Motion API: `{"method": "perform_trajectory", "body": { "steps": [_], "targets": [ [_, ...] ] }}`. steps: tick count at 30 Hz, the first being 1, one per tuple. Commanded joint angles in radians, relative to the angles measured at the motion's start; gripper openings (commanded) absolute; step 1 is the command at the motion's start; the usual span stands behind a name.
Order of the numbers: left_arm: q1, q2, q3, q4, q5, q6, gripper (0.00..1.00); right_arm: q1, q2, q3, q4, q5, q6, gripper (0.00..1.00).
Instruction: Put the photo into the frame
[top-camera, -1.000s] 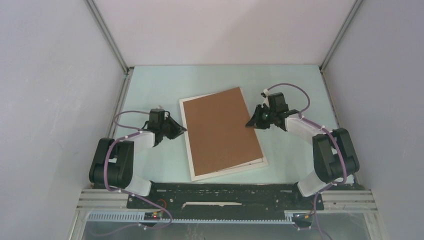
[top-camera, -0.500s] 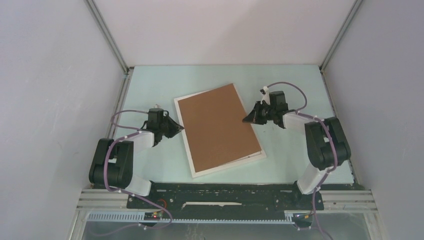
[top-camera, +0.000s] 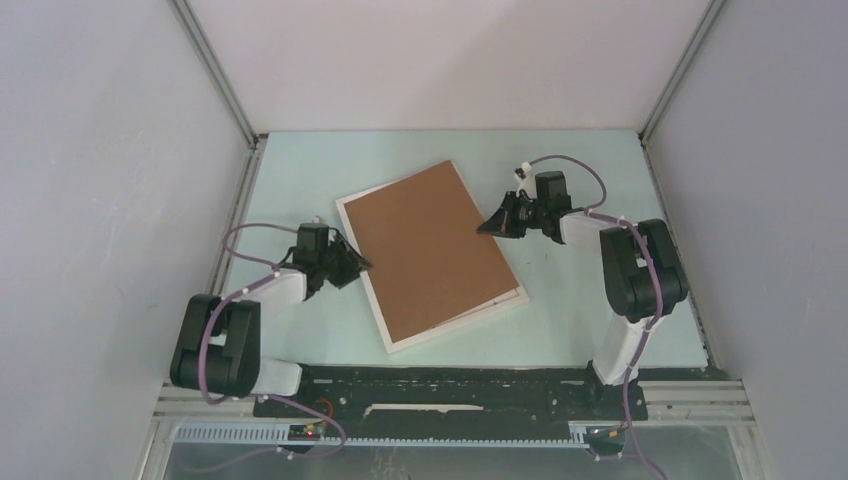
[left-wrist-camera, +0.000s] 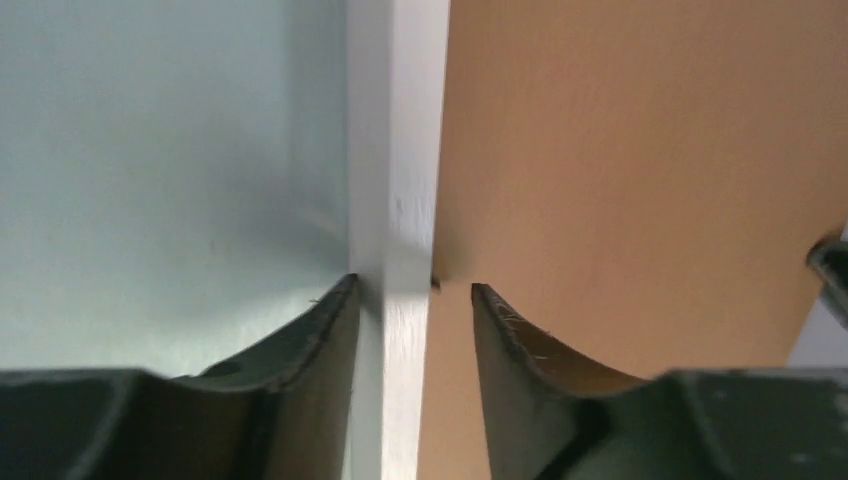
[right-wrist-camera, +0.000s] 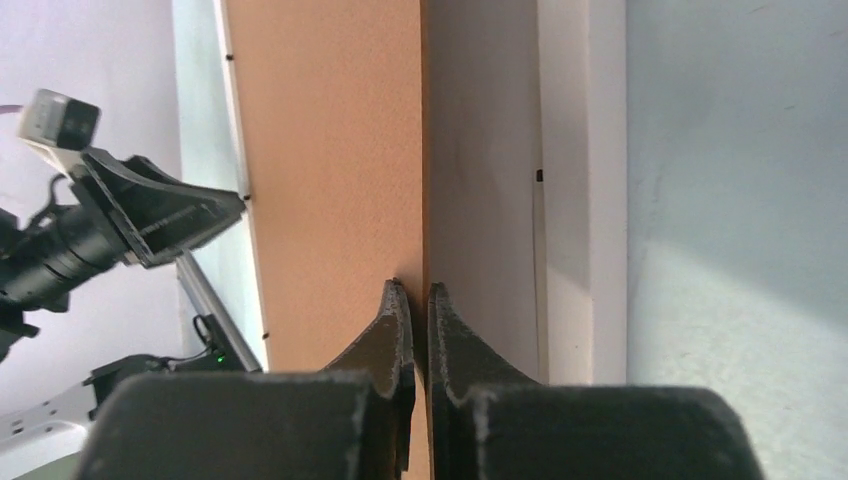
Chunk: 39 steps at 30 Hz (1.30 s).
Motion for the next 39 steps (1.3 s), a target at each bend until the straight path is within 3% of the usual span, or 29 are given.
{"method": "perform_trajectory", "body": {
  "steps": [1, 5, 12, 15, 18, 22, 25, 33, 36, 39],
  "targets": [
    [-0.062, -0.123, -0.074, -0.159, 0.094, 0.022, 0.56, 0.052, -0.037, 0.010, 0.015, -0.031, 0.069, 0.00],
    [-0.124, -0.210, -0.127, -0.188, 0.046, -0.004, 0.67, 0.043, -0.087, -0.034, 0.049, -0.022, 0.099, 0.00],
    [-0.129, -0.359, -0.203, -0.189, -0.056, -0.063, 0.59, 0.029, -0.096, -0.106, 0.160, -0.052, 0.150, 0.00],
    [-0.070, -0.359, -0.190, -0.194, -0.048, -0.049, 0.59, 0.026, -0.081, -0.108, 0.198, -0.097, 0.173, 0.01],
    [-0.022, -0.294, -0.146, -0.194, -0.005, -0.012, 0.51, 0.019, -0.062, -0.109, 0.233, -0.129, 0.197, 0.09],
    [-0.023, -0.237, -0.123, -0.195, -0.001, 0.007, 0.42, 0.017, -0.046, -0.108, 0.262, -0.152, 0.220, 0.11],
    [-0.026, -0.220, -0.119, -0.195, -0.003, 0.023, 0.40, 0.023, -0.046, -0.107, 0.269, -0.157, 0.212, 0.17],
    [-0.029, -0.102, -0.008, -0.341, -0.126, 0.123, 0.15, 0.047, 0.024, -0.009, 0.225, -0.257, 0.138, 0.36],
    [-0.033, -0.088, 0.026, -0.371, -0.165, 0.169, 0.06, 0.062, 0.051, 0.042, 0.190, -0.271, 0.101, 0.35],
    [-0.042, -0.069, 0.055, -0.389, -0.193, 0.209, 0.01, 0.063, 0.110, 0.090, 0.240, -0.326, 0.138, 0.24]
  ]
}}
